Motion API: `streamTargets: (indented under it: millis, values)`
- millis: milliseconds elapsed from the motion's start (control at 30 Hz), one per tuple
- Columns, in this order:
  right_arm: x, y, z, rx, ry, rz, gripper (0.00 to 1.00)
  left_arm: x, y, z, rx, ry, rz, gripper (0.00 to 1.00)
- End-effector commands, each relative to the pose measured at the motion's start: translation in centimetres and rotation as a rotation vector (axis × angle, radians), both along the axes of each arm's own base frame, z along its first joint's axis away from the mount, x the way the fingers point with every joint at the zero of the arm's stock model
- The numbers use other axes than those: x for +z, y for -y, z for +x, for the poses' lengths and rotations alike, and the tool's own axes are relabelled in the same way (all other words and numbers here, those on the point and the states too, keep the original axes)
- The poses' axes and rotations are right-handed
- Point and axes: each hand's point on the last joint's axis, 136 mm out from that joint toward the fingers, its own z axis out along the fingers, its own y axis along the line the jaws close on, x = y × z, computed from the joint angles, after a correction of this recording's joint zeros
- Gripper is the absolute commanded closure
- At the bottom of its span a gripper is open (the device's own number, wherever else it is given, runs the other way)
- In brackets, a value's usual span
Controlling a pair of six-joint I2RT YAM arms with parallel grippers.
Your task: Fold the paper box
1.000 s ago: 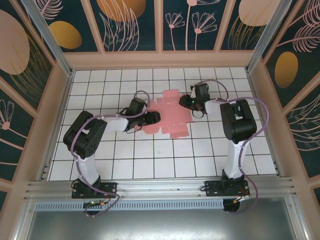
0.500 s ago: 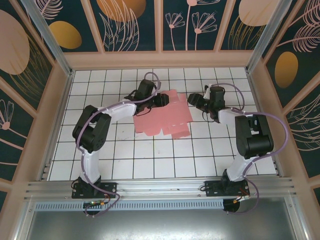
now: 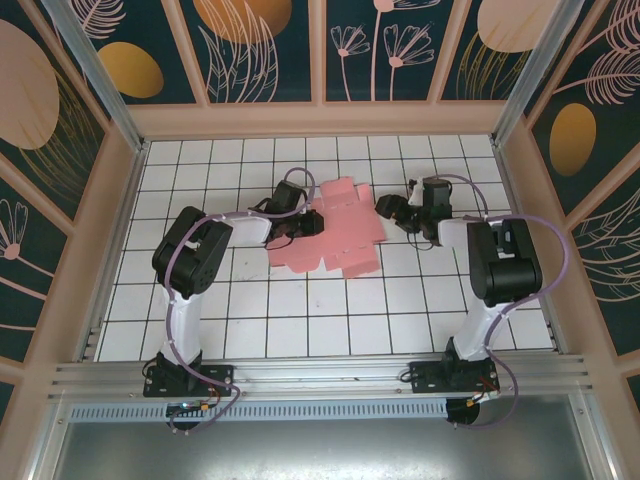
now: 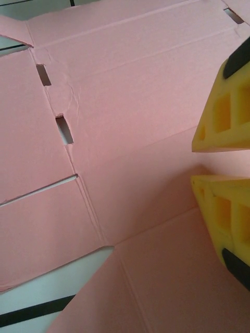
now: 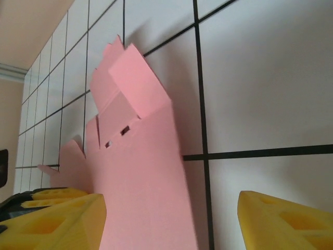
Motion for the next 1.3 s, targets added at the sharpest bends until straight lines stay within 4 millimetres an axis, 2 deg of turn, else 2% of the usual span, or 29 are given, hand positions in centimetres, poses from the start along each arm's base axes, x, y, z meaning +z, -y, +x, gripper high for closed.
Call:
streamTargets:
  millis: [0, 133, 267, 600, 767, 933, 1067, 1167, 1267]
  values:
    - [0.5, -0.6, 0.5, 0.076, 0.023, 0.052, 0.32, -4.8, -2.4, -2.5, 0.032, -0.138, 0.083, 0.8]
    - [-0.1, -1.8, 0.8, 0.138, 0.008, 0.114, 0.33, -5.4, -2.2, -2.7, 0.024, -0.148, 0.073, 0.79]
    - [-0.9, -2.0, 1.1, 0.135, -0.006, 0.14, 0.34, -5.9, -2.6, -3.0, 0.032, -0.159, 0.078, 0.79]
    - [-0.7, -3.7, 0.0, 0.211, -0.001, 0.168, 0.43, -5.9, -2.7, -3.0, 0.045, -0.154, 0.052, 0.77]
    - [0.1, -3.8, -0.2, 0.206, 0.012, 0.168, 0.56, -5.7, -2.8, -3.1, 0.057, -0.155, 0.046, 0.76]
    - [0.4, -3.1, -0.3, 0.169, 0.035, 0.132, 0.73, -5.4, -2.7, -3.0, 0.061, -0.145, 0.031, 0.74]
    - [0.7, -2.5, -0.5, 0.128, 0.056, 0.1, 1.0, -4.8, -2.7, -3.0, 0.061, -0.133, 0.019, 0.7]
    - [0.9, -2.4, -0.2, 0.116, 0.066, 0.067, 1.0, -4.0, -2.5, -2.7, 0.057, -0.105, 0.006, 0.63]
    - [0.9, -2.3, 0.4, 0.107, 0.074, -0.011, 1.0, -1.1, -1.8, -2.0, 0.046, -0.037, -0.05, 0.47]
